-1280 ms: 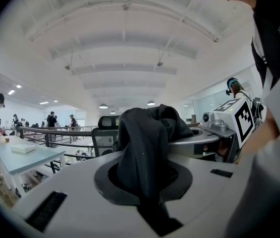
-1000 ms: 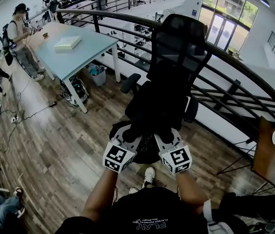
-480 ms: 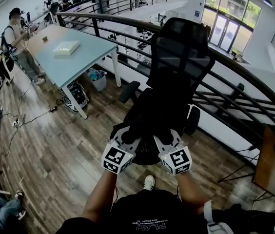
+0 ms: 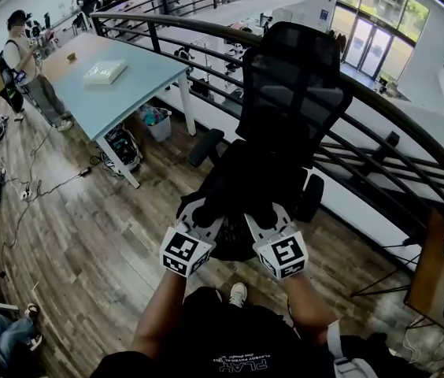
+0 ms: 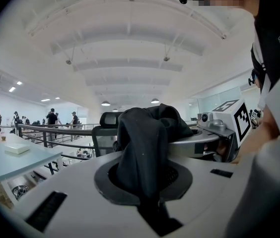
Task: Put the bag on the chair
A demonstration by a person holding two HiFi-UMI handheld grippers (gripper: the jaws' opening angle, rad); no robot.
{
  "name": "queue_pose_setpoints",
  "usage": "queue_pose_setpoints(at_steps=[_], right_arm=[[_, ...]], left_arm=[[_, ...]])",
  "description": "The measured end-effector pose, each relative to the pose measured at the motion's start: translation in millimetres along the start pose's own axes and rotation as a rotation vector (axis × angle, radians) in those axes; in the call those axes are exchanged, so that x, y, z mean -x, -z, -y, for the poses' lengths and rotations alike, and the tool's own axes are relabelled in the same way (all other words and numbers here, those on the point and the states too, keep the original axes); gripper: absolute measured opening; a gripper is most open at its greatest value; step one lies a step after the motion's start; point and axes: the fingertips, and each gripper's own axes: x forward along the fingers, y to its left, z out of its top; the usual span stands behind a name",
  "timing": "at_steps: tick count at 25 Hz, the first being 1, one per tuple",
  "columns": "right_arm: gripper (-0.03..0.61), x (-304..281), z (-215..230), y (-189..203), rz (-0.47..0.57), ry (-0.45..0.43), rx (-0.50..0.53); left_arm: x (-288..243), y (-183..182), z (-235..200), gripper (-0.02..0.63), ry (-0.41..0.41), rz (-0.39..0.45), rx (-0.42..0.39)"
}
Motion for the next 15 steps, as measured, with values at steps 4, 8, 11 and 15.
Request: queue_pose_setpoints(at_steps=[4,8,11,15], right_arm=[[0.041,-10.4,16.0,-6.2,0.003,0.006,0.001],[0.041,-29.6,29.3,-3.2,-0.001,0.011,0.004],[0.041,-46.7,38.5,-3.7,-0.006,0.018,0.005],[0.041,-68.8,53.4,-10.2,-0.003,0.042,0.001]], left_arm=[[-15.4,-6.4,-10.9,0.058,0.005,0.006,0.006],[-32.2,-8.7,-30.3,0.058,0.009,0.049,0.008],[-43.1,-10.0,-45.8,0.058,0.025,0.038,0.017],[-58.2,-17.8,-68.2,0.058,0.057,0.034,-0.006]])
